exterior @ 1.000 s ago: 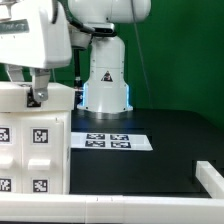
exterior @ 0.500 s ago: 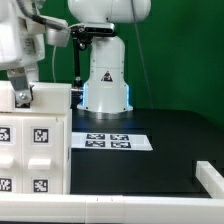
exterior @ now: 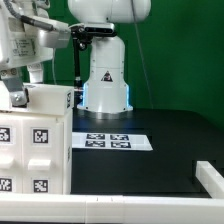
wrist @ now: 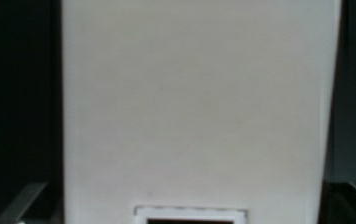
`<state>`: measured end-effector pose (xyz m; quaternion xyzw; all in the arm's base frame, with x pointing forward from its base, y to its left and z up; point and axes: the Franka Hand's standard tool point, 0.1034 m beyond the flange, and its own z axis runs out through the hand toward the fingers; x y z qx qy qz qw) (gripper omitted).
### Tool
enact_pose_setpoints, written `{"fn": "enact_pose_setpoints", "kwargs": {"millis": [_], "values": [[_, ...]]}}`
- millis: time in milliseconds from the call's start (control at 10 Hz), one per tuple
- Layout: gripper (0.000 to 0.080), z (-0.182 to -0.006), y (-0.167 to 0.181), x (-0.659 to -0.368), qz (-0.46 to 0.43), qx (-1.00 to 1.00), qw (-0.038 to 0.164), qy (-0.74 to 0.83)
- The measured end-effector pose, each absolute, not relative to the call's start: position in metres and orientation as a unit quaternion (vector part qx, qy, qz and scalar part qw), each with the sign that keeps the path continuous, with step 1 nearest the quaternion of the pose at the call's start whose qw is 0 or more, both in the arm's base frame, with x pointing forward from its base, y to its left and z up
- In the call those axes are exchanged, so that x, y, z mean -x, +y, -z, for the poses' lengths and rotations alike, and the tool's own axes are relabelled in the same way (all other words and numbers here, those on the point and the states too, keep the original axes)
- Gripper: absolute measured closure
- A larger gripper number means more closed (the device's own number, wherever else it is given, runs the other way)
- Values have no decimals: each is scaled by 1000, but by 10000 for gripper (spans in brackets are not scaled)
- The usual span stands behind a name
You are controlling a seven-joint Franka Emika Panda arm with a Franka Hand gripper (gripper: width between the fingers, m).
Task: Assemble cabinet
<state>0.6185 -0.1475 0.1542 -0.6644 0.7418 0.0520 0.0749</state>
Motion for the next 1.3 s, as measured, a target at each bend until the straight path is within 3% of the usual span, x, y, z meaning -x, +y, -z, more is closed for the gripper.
{"fn": "enact_pose_setpoints", "kwargs": {"millis": [300, 800, 1000, 1300], "values": [[151, -181, -145, -618, -52, 673, 100, 731], [150, -175, -144, -617, -43, 756, 102, 645], [150, -177, -138, -617, -29, 838, 85, 538], [150, -177, -134, -618, -20, 898, 82, 431]]}}
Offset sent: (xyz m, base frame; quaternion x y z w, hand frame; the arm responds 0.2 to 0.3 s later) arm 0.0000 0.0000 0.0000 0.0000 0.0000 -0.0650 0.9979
